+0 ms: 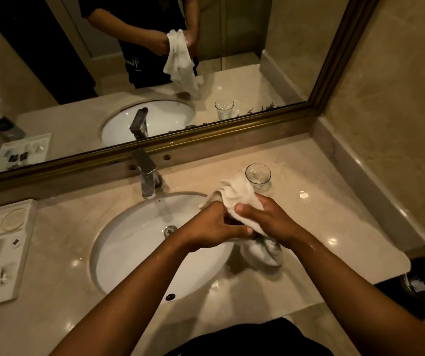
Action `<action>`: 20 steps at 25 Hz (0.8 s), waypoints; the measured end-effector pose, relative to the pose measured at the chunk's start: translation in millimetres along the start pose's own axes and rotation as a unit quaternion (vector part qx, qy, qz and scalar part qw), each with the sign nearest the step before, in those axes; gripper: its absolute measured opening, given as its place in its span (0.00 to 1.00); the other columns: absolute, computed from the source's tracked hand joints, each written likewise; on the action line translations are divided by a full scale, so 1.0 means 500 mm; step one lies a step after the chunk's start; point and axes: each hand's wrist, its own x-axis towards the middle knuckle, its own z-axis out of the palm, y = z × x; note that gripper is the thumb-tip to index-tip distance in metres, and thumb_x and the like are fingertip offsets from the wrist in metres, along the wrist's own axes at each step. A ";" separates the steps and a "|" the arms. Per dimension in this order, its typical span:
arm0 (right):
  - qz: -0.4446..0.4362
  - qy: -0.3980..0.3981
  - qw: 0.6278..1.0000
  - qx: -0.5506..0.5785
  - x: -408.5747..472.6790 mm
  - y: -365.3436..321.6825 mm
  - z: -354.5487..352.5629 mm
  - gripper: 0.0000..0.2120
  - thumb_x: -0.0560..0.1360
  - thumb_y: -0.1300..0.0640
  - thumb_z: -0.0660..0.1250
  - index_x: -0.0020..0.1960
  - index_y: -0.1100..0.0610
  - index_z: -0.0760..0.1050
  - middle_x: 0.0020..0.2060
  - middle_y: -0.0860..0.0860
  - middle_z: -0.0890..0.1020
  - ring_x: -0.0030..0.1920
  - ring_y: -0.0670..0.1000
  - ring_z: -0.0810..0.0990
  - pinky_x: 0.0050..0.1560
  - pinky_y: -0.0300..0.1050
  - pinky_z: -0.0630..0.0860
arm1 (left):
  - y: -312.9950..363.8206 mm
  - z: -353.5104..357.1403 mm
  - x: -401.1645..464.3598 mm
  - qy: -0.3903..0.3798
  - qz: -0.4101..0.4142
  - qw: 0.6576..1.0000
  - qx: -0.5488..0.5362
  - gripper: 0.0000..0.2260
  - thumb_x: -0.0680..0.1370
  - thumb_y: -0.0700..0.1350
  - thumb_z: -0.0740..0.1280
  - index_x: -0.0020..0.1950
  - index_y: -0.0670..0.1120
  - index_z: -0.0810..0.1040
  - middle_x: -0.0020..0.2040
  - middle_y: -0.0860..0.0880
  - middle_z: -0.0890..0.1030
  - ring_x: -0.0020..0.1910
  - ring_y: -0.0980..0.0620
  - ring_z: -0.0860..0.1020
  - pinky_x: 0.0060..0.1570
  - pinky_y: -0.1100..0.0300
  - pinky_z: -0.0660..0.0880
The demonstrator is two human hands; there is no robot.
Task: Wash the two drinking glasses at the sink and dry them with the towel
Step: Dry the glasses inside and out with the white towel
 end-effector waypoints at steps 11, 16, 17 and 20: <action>0.097 0.027 0.931 0.352 0.038 -0.062 -0.009 0.19 0.77 0.51 0.61 0.46 0.61 0.87 0.42 0.59 0.86 0.43 0.54 0.86 0.44 0.45 0.83 | -0.038 0.053 0.007 0.157 0.140 0.974 0.090 0.09 0.77 0.41 0.74 0.57 0.45 0.87 0.52 0.50 0.88 0.53 0.55 0.86 0.57 0.58 0.80; 0.030 0.137 0.846 0.515 0.045 0.009 0.040 0.25 0.82 0.42 0.57 0.58 0.61 0.82 0.50 0.59 0.85 0.50 0.57 0.85 0.53 0.49 0.82 | -0.044 0.126 0.027 0.250 0.148 0.911 0.291 0.10 0.77 0.44 0.68 0.55 0.45 0.85 0.47 0.43 0.88 0.45 0.39 0.85 0.43 0.51 0.81; 0.013 0.158 0.836 0.525 0.044 0.019 0.041 0.25 0.82 0.43 0.56 0.56 0.60 0.83 0.48 0.58 0.86 0.48 0.56 0.86 0.50 0.48 0.83 | -0.037 0.133 0.034 0.251 0.130 0.901 0.329 0.10 0.76 0.42 0.68 0.54 0.44 0.84 0.45 0.41 0.87 0.43 0.36 0.84 0.40 0.50 0.80; 0.008 0.198 0.836 0.512 0.044 0.033 0.052 0.27 0.81 0.40 0.57 0.64 0.60 0.78 0.54 0.59 0.85 0.54 0.57 0.85 0.54 0.49 0.82 | -0.018 0.120 0.057 0.225 0.054 0.903 0.362 0.11 0.74 0.40 0.67 0.55 0.43 0.82 0.46 0.38 0.85 0.44 0.33 0.82 0.39 0.49 0.79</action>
